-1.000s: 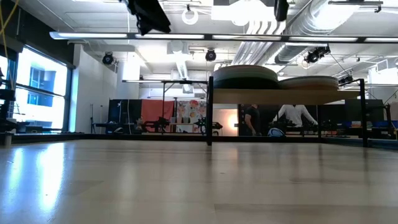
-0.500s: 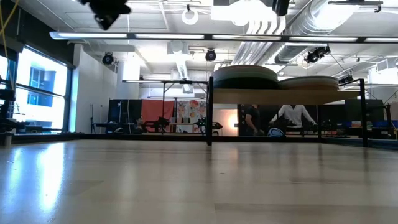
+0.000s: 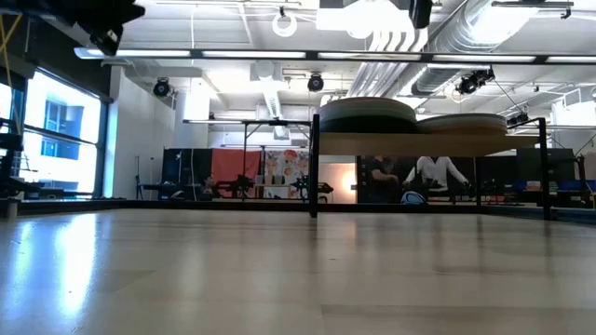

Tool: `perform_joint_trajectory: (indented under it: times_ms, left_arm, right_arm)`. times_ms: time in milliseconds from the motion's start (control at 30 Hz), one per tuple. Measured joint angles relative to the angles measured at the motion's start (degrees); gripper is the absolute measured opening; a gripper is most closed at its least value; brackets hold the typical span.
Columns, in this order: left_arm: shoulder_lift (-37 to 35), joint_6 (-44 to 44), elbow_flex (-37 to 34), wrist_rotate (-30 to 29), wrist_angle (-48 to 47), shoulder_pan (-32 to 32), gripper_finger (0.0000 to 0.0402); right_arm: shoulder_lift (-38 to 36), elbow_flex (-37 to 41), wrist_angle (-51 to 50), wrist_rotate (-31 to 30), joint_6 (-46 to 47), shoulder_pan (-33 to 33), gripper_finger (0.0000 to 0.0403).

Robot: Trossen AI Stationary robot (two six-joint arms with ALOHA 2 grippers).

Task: Place and stack plates onto a shelf
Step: Return to Home Position

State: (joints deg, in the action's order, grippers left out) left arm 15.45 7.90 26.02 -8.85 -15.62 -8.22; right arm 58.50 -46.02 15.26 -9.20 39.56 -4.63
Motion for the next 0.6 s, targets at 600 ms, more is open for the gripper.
perform_joint_trajectory:
  times_ms: [600]
  left_arm:
    - [-13.76, -2.04, -18.11, -1.19, 6.86, -0.12, 0.0086]
  right_arm:
    - [-0.55, 0.00, 1.62, 1.51, 0.05, 0.25, 0.0117]
